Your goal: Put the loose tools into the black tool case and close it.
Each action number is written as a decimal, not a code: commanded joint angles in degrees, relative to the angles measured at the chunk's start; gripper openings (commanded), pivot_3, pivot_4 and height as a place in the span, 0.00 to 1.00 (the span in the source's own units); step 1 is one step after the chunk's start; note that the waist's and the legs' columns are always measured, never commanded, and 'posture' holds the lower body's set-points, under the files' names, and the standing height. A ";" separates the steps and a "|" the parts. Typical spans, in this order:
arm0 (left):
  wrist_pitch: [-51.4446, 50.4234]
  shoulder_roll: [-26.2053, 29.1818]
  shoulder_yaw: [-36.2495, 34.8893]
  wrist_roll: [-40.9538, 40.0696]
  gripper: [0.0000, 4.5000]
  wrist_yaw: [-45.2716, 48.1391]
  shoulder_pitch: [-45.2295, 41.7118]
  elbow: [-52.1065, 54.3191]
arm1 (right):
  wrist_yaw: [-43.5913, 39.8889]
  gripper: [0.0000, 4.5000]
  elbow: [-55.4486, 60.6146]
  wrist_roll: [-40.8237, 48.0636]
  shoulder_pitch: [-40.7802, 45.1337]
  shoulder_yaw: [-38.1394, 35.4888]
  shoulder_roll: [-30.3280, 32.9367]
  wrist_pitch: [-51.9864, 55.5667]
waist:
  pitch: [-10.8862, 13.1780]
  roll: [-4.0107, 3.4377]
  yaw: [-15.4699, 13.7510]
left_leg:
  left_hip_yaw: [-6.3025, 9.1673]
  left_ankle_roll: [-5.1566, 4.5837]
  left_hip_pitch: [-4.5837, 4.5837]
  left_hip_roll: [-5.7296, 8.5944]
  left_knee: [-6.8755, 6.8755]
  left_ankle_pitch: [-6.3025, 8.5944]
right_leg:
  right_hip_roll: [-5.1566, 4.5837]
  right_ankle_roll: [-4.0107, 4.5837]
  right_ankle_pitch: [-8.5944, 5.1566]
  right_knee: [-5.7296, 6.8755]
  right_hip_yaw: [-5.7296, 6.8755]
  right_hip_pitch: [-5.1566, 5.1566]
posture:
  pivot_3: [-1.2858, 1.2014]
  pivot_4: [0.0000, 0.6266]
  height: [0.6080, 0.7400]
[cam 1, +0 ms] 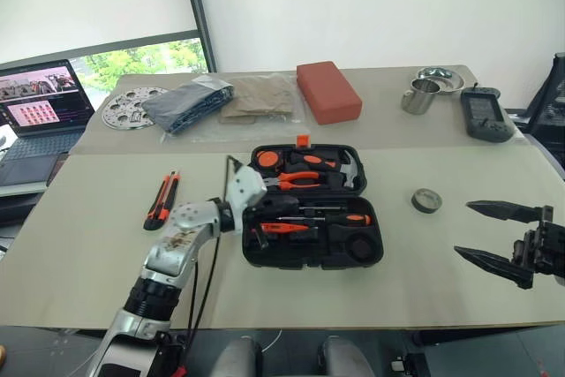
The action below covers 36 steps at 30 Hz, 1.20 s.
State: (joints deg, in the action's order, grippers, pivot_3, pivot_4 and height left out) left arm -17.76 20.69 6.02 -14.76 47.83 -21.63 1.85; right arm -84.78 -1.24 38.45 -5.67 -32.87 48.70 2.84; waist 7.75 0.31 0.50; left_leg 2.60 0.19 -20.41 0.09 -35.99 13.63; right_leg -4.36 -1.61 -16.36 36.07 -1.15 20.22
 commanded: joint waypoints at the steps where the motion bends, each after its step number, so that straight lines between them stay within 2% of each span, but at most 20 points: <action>1: -5.44 0.34 -10.19 1.24 0.06 -14.31 0.80 4.73 | -0.38 1.00 0.26 0.50 1.49 -0.27 0.75 -0.98 | 0.02 0.03 0.12 | 0.05 0.00 0.01 -0.01 0.00 0.00 | 0.00 -0.01 0.00 0.00 -0.01 0.00 | 0.52 0.24 0.75; 3: -10.42 0.89 -14.51 -0.15 0.15 -18.46 1.70 6.35 | -0.53 1.00 0.05 0.58 2.03 0.15 0.73 -0.74 | 0.03 0.04 0.18 | 0.20 0.00 0.01 -0.02 0.01 0.00 | 0.02 -0.01 -0.01 0.00 0.00 0.00 | 0.52 0.24 0.75; 7: -12.86 3.67 -20.08 4.06 0.48 -26.30 3.60 5.07 | -0.65 1.00 -0.17 0.72 3.99 2.10 0.40 -0.30 | 0.03 0.05 0.23 | 0.22 0.01 0.05 0.01 0.03 0.00 | -0.03 0.00 0.00 0.00 0.00 0.00 | 0.52 0.24 0.75; 13: -19.14 6.64 -19.11 7.96 0.97 -31.53 3.55 4.15 | -0.17 1.00 -0.17 0.62 5.65 4.09 0.15 -0.03 | 0.07 0.11 -0.42 | 0.22 0.04 0.08 0.05 0.06 -0.01 | -0.07 0.05 0.03 0.00 0.00 -0.01 | 0.52 0.24 0.75; 14: -19.80 6.85 -18.82 8.60 0.99 -32.26 3.58 3.87 | -0.08 1.00 -0.13 0.66 5.80 4.24 0.19 0.01 | 0.07 0.12 -0.56 | 0.22 0.04 0.07 0.05 0.06 -0.01 | -0.08 0.05 0.04 -0.01 0.01 -0.01 | 0.52 0.24 0.75; 21: -23.59 6.48 -17.31 9.14 0.99 -33.44 2.30 -2.11 | 0.25 1.00 -0.21 0.79 6.34 4.63 0.36 0.05 | 0.09 0.15 -0.93 | 0.22 0.05 0.05 0.03 0.12 0.00 | -0.06 0.31 0.18 -0.03 0.02 0.04 | 0.52 0.24 0.75; 29: -24.00 5.64 -19.20 6.93 0.99 -33.41 0.66 -9.53 | 0.31 1.00 0.23 1.03 5.34 3.77 0.39 -0.14 | 0.11 0.19 -0.85 | 0.21 0.05 0.08 0.03 0.11 -0.01 | -0.06 0.30 0.18 -0.01 0.02 0.04 | 0.52 0.24 0.75; 32: -24.32 5.27 -19.60 5.86 0.84 -32.81 1.29 -9.93 | 0.43 1.00 0.60 1.17 4.51 3.28 0.22 -0.23 | 0.11 0.19 -0.82 | 0.21 0.05 0.10 0.01 0.12 -0.01 | -0.06 0.31 0.18 -0.01 0.01 0.03 | 0.52 0.24 0.75; 36: -23.99 5.37 -19.59 5.50 0.52 -32.92 2.14 -9.69 | 0.49 1.00 0.98 1.42 3.63 2.82 0.14 -0.35 | 0.10 0.17 -0.56 | 0.21 0.06 0.11 0.01 0.12 -0.01 | -0.06 0.30 0.18 0.00 0.00 0.03 | 0.52 0.24 0.75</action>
State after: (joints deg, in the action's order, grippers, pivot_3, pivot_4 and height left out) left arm -41.44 25.61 -12.71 -9.22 15.21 -20.41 -7.29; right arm -84.35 -2.09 38.50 -1.80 -27.84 48.70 2.94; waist 7.85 0.48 -0.05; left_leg 2.80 0.24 -20.30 0.09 -35.87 13.63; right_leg -4.42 -1.32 -16.19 36.08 -1.15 20.25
